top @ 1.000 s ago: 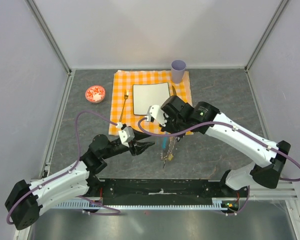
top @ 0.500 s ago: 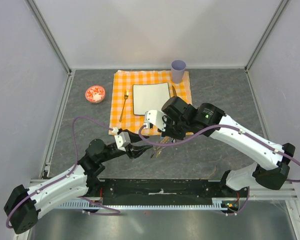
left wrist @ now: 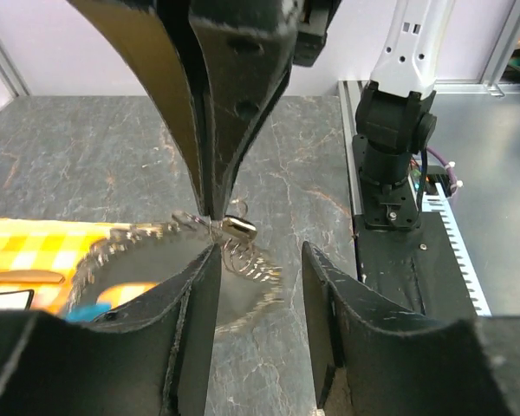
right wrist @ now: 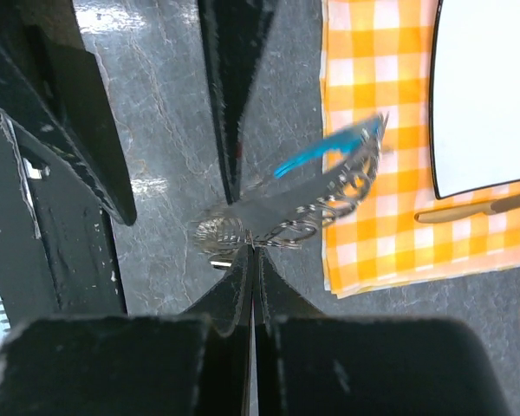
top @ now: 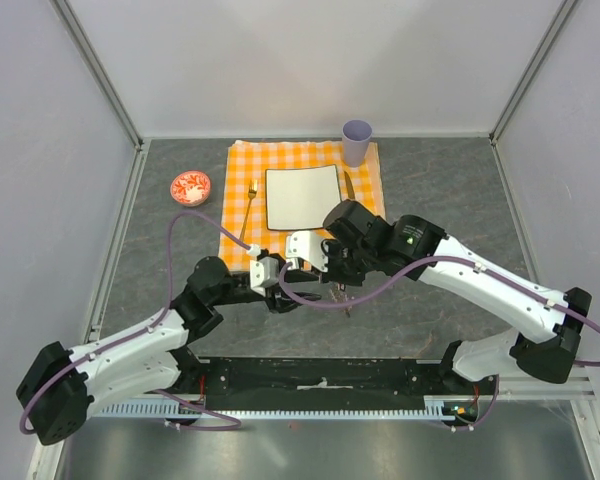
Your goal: Put the keys on the keyring
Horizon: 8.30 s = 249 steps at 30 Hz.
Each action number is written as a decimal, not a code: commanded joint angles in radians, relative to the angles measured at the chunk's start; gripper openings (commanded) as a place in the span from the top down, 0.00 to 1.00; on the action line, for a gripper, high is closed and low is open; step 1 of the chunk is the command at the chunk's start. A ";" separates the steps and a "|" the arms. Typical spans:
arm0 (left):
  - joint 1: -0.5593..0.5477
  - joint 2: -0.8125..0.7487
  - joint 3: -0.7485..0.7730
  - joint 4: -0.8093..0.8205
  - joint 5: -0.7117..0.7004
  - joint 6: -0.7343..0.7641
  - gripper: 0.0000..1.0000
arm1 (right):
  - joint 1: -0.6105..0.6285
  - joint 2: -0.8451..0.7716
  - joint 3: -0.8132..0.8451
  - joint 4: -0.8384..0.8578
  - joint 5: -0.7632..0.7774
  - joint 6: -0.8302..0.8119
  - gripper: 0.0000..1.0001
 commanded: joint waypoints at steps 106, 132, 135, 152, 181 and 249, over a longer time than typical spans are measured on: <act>-0.052 0.218 -0.118 0.775 -0.387 -0.303 0.98 | 0.006 -0.617 -0.826 1.059 0.065 0.553 1.00; -0.052 0.215 -0.080 0.704 -0.309 -0.285 0.98 | 0.006 -0.563 -0.700 0.938 0.032 0.446 0.70; -0.054 0.210 -0.083 0.704 -0.315 -0.285 0.98 | 0.004 -0.551 -0.701 0.941 0.033 0.447 0.71; -0.056 0.213 -0.104 0.786 -0.353 -0.313 0.98 | 0.004 -0.536 -0.741 0.978 -0.050 0.492 1.00; -0.109 0.262 -0.179 0.991 -0.384 -0.288 0.98 | -0.091 -0.600 -0.688 0.824 -0.086 0.503 0.74; -0.080 -0.092 -0.086 0.219 -0.382 -0.087 0.53 | -0.338 -0.217 -0.249 0.271 -0.343 0.162 1.00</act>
